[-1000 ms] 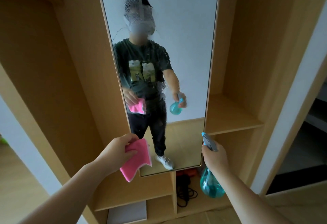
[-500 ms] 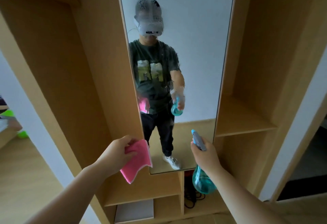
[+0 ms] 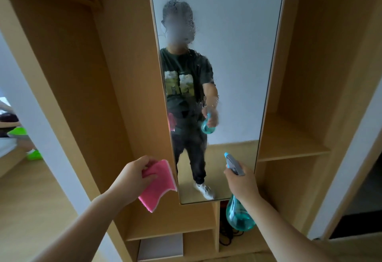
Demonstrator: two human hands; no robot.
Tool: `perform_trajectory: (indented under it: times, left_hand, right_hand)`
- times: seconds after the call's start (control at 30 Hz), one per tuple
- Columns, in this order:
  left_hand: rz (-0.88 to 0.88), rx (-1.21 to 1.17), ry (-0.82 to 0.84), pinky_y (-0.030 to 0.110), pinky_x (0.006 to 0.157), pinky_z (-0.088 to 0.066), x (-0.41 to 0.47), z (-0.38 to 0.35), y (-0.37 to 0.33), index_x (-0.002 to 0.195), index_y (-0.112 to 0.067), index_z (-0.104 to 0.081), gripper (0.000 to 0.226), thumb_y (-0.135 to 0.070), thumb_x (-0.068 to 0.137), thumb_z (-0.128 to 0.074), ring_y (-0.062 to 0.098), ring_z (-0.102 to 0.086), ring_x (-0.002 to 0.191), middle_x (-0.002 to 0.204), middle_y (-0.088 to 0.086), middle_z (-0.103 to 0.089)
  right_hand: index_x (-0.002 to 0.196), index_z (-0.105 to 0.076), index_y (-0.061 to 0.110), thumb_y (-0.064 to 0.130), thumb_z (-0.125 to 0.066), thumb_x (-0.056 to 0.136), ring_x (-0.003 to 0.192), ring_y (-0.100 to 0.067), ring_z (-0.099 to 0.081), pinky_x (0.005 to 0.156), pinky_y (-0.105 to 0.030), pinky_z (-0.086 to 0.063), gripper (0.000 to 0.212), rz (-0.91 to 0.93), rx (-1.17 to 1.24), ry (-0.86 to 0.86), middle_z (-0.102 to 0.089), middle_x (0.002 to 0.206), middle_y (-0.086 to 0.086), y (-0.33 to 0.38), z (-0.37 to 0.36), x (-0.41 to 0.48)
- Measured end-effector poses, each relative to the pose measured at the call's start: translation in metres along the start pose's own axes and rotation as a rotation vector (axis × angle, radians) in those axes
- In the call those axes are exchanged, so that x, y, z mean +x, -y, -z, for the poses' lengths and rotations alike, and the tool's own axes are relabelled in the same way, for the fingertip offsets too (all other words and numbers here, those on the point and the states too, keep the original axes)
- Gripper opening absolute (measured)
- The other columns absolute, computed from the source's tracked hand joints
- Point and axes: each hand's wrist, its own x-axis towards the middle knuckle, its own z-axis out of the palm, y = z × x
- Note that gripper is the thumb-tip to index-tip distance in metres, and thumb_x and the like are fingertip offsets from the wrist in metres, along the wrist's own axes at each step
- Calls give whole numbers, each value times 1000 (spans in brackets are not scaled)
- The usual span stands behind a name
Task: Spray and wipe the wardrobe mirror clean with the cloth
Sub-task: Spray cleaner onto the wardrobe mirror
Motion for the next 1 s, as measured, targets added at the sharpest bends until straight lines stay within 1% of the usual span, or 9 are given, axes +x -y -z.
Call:
perform_trajectory:
  times: [0.07,0.13,0.27,0.43,0.57,0.67,0.73,0.9,1.0]
  left_hand:
    - [16,-7,-23,16,59,-51,-1,2,3,117,-29,-57,32,-17,89,-65,3,-61,84,97,-16,-61]
    - [26,-15,-37,15,58,-49,-3,5,5,115,-31,-56,31,-17,89,-65,3,-61,83,96,-16,-61]
    - [59,-29,-76,13,57,-45,-11,8,13,114,-29,-57,31,-15,88,-65,2,-59,82,94,-17,-60]
    - [123,-73,-126,13,57,-44,-21,7,28,117,-25,-58,32,-15,88,-65,2,-57,83,95,-15,-60]
    - [152,-116,-155,13,59,-46,-27,3,41,119,-23,-56,32,-17,88,-65,2,-57,86,97,-16,-58]
    - [171,-150,-168,15,61,-48,-27,2,49,119,-22,-56,31,-17,89,-65,3,-57,86,97,-15,-58]
    - [178,-183,-167,16,60,-49,-26,2,54,119,-22,-56,30,-17,90,-63,5,-59,86,97,-13,-60]
    - [161,-252,-176,23,63,-52,-24,6,67,126,-22,-52,32,-14,95,-55,10,-60,88,100,-8,-60]
    - [175,-323,-191,25,62,-53,-27,5,75,122,-26,-51,32,-7,97,-49,14,-60,89,102,-5,-59]
  right_hand:
    - [77,-53,17,8,-54,91,47,-9,-39,43,-17,-35,17,2,22,70,-42,58,0,3,-4,-3]
    - [88,-57,15,7,-53,90,49,-9,-39,46,-18,-36,10,12,37,126,-43,61,-1,5,-10,-6]
    - [103,-59,22,8,-52,91,57,-13,-43,52,-19,-38,20,19,32,205,-47,68,-1,10,-30,-14]
    - [83,-57,17,10,-53,91,56,-15,-40,49,-16,-35,11,30,1,215,-44,63,-2,9,-53,-16]
    - [64,-42,14,8,-54,90,52,-17,-35,49,-24,-32,28,12,-17,171,-35,56,-1,9,-64,-19]
    - [64,-42,12,7,-54,90,48,-15,-34,42,-14,-30,29,21,-62,117,-35,54,0,12,-68,-21]
    - [64,-45,13,7,-56,90,49,-13,-36,41,-12,-30,29,14,-48,86,-38,55,2,14,-69,-23]
    - [71,-48,14,5,-58,89,50,-10,-36,44,-11,-31,23,-54,22,131,-39,56,7,5,-76,-33]
    - [73,-49,14,6,-55,91,49,-13,-35,45,-17,-30,21,-89,11,133,-36,55,4,-7,-82,-38]
